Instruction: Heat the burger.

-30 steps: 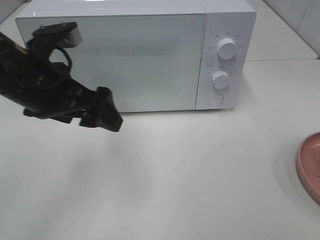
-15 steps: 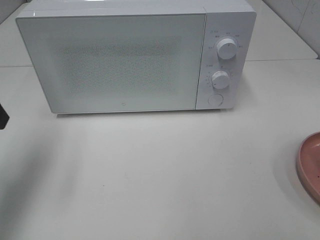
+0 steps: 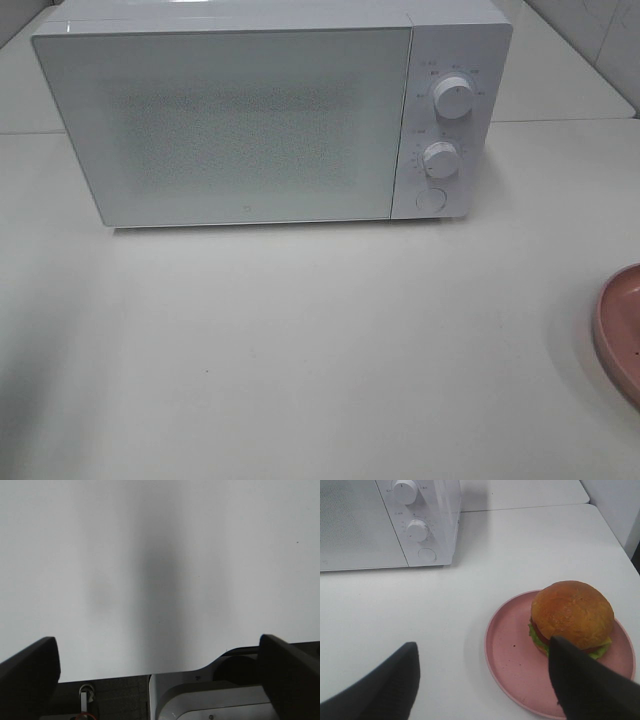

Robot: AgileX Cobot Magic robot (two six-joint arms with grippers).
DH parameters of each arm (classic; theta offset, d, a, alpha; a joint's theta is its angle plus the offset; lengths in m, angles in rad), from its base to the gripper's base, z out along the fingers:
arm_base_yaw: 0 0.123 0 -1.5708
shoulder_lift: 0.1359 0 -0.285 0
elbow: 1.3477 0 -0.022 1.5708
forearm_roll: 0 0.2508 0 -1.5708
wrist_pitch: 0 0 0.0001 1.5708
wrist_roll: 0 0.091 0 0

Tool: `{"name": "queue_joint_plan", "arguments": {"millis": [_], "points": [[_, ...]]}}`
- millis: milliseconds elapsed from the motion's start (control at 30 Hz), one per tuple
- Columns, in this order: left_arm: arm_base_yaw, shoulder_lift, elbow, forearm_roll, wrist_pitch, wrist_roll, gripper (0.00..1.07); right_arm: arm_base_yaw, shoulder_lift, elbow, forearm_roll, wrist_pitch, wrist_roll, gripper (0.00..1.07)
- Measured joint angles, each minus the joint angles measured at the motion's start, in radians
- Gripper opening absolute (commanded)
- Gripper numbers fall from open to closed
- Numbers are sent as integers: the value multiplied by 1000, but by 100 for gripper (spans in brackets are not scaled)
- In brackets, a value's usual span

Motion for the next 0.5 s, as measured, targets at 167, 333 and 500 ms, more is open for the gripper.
{"name": "queue_joint_plan", "arguments": {"millis": [167, 333, 500], "points": [[0, -152, 81, 29, 0, -15, 102, 0, 0, 0, 0, 0, 0, 69], [0, -329, 141, 35, 21, -11, 102, 0, 0, 0, 0, 0, 0, 69], [1, -460, 159, 39, 41, -8, 102, 0, 0, 0, 0, 0, 0, 69]]}}
